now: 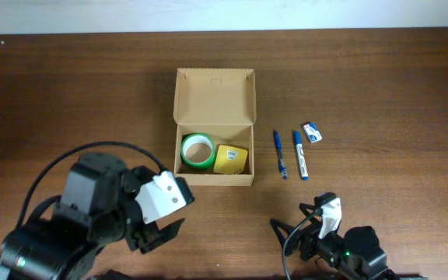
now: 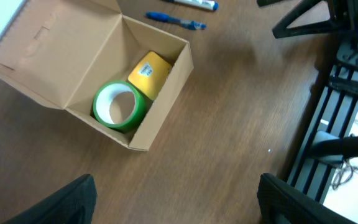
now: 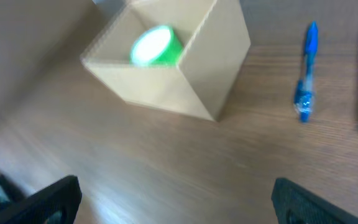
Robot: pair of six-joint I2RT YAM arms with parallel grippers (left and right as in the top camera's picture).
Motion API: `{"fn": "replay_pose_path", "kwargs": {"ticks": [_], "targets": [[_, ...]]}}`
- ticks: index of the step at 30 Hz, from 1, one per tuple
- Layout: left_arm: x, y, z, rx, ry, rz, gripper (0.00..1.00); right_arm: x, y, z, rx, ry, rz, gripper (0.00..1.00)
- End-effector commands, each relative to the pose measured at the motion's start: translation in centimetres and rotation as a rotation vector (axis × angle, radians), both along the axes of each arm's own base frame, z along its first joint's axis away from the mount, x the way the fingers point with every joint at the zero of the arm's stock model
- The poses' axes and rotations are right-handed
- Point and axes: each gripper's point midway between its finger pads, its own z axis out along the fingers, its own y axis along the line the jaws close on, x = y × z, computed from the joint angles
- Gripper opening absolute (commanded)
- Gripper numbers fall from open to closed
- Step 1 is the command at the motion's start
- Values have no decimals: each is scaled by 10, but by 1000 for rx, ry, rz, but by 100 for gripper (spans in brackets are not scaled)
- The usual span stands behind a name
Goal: Pack container
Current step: 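Lift the left gripper out of the box and retract to the left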
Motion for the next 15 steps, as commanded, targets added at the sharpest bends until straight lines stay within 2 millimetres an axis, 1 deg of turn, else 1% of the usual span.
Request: {"fn": "replay_pose_path", "kwargs": {"ticks": [1,2,3,5,8,10,12,15], "targets": [[-7,0,4,-45,15,27,83,-2,5,3,241,207,-108,99],[-7,0,4,-49,20,34,84,-2,4,2,256,227,-118,99],[-7,0,4,-57,29,48,100,-2,4,2,258,229,-119,99],[-7,0,4,-70,44,70,100,-1,5,6,270,214,-116,99],[-7,0,3,-78,59,89,100,-4,11,11,284,208,-77,99],[-8,1,2,-73,64,91,100,-7,15,14,260,171,-24,99],[-7,2,1,-64,61,98,100,-8,15,15,261,172,-20,99],[-7,2,2,-65,61,98,100,-7,13,25,267,152,-33,99]]}}
